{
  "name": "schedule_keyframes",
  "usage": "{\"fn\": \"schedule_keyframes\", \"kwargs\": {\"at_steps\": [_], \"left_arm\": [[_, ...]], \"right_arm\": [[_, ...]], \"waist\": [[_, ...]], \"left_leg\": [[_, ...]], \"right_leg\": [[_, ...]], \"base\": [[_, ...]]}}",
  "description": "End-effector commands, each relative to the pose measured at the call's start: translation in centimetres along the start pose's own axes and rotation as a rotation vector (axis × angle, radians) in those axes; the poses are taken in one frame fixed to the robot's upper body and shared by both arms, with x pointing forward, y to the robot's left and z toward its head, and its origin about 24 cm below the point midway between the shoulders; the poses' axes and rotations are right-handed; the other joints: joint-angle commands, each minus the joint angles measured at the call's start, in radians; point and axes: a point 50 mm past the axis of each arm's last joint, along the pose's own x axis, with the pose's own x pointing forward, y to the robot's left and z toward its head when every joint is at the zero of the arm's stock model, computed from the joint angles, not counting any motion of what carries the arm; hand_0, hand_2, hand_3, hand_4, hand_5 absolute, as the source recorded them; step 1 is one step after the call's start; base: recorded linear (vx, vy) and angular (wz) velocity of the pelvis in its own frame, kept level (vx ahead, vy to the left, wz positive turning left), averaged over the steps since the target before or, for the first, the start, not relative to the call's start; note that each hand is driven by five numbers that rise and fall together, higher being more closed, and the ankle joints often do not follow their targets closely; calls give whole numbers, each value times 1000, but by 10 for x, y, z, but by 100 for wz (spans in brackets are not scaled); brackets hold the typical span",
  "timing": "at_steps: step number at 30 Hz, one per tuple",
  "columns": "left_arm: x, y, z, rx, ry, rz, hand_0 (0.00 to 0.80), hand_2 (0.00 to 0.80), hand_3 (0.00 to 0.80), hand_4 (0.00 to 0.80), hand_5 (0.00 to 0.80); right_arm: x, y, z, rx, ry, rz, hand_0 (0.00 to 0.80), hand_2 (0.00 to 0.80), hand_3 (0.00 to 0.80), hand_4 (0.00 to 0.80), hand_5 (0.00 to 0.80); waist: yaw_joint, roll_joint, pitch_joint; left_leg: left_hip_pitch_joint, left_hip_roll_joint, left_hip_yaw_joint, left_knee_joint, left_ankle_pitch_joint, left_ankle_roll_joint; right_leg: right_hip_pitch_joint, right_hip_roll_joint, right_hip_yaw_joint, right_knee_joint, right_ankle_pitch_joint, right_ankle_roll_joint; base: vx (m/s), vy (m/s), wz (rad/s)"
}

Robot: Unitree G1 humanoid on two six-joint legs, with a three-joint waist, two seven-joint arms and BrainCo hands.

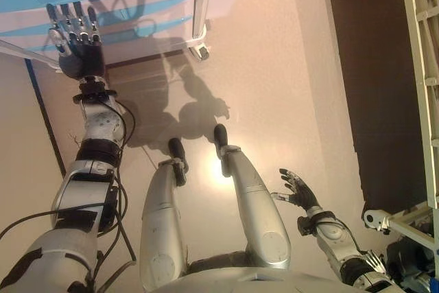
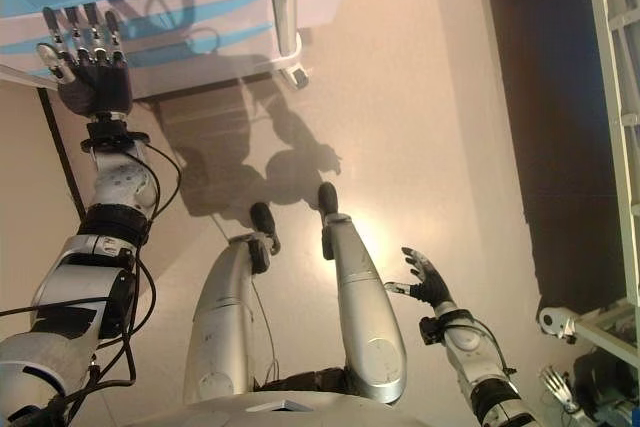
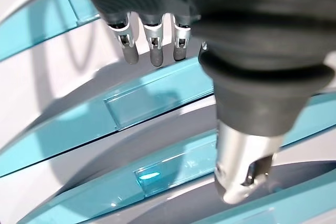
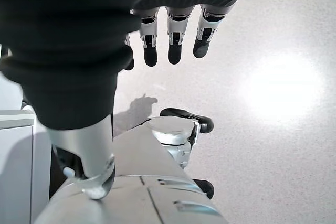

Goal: Open the drawer and pick up the medicine

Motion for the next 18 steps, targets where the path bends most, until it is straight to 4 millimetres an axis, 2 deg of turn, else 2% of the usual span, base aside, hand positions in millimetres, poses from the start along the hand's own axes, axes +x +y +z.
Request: {"fn": "schedule_keyframes", "kwargs": {"at_steps": [1, 2, 3, 4, 8, 12, 13, 16, 18], "left_arm": [[55, -182, 8, 77, -19, -974, 0, 0, 0, 0, 0], [54, -185, 6, 77, -10, -1011, 464, 464, 464, 464, 464], [53, -187, 6, 71, -5, -1032, 696, 696, 696, 696, 696], [51, -191, 3, 58, 10, -1073, 800, 800, 800, 800, 800], [40, -205, -9, -17, 108, -1222, 800, 800, 800, 800, 800], [25, -217, -23, -174, 223, -1374, 800, 800, 800, 800, 800], [16, -222, -31, -234, 268, -1425, 800, 800, 800, 800, 800], [5, -222, -40, -320, 299, -1463, 800, 800, 800, 800, 800], [-4, -216, -44, -394, 299, -1463, 800, 800, 800, 800, 800]], "right_arm": [[-10, -12, -1, -34, -13, -10, 0, 0, 0, 0, 0], [-9, -13, -1, -32, -14, -12, 0, 0, 0, 0, 0], [-9, -13, -1, -32, -15, -12, 0, 0, 0, 0, 0], [-9, -13, -1, -30, -16, -10, 0, 0, 0, 0, 0], [-8, -11, 0, -28, -18, 2, 0, 0, 0, 0, 0], [-8, -9, -2, -38, -9, 26, 0, 0, 0, 0, 0], [-7, -6, -2, -43, -6, 43, 0, 0, 0, 0, 0], [-6, -3, -2, -52, 1, 62, 0, 0, 0, 0, 0], [-5, -1, -2, -54, 6, 67, 0, 0, 0, 0, 0]], "waist": [[8, 35, -33], [10, 36, -33], [11, 37, -33], [13, 38, -33], [17, 33, -33], [18, 19, -33], [21, 8, -33], [29, -8, -33], [37, -15, -33]], "left_leg": [[87, -75, 27, -56, -56, 7], [96, -76, 27, -62, -55, 7], [101, -77, 26, -65, -54, 7], [110, -78, 25, -68, -53, 7], [138, -78, 25, -81, -50, 7], [165, -76, 19, -92, -48, 7], [170, -73, 13, -91, -47, 6], [183, -70, -1, -95, -45, 4], [190, -70, -12, -96, -41, 0]], "right_leg": [[122, 16, -26, -157, 59, 33], [133, 13, -29, -161, 58, 33], [139, 11, -30, -164, 58, 33], [150, 8, -32, -167, 57, 34], [185, 4, -37, -182, 55, 33], [219, 4, -41, -197, 56, 33], [232, 5, -45, -200, 56, 31], [257, 8, -51, -201, 48, 27], [271, 9, -56, -196, 39, 22]], "base": [[21, -25, 4], [0, 0, 0], [0, 0, 0], [0, 0, 0], [-4, -18, 4], [-5, -38, 10], [-18, -83, 10], [-28, -80, 9], [-33, -76, 7]]}}
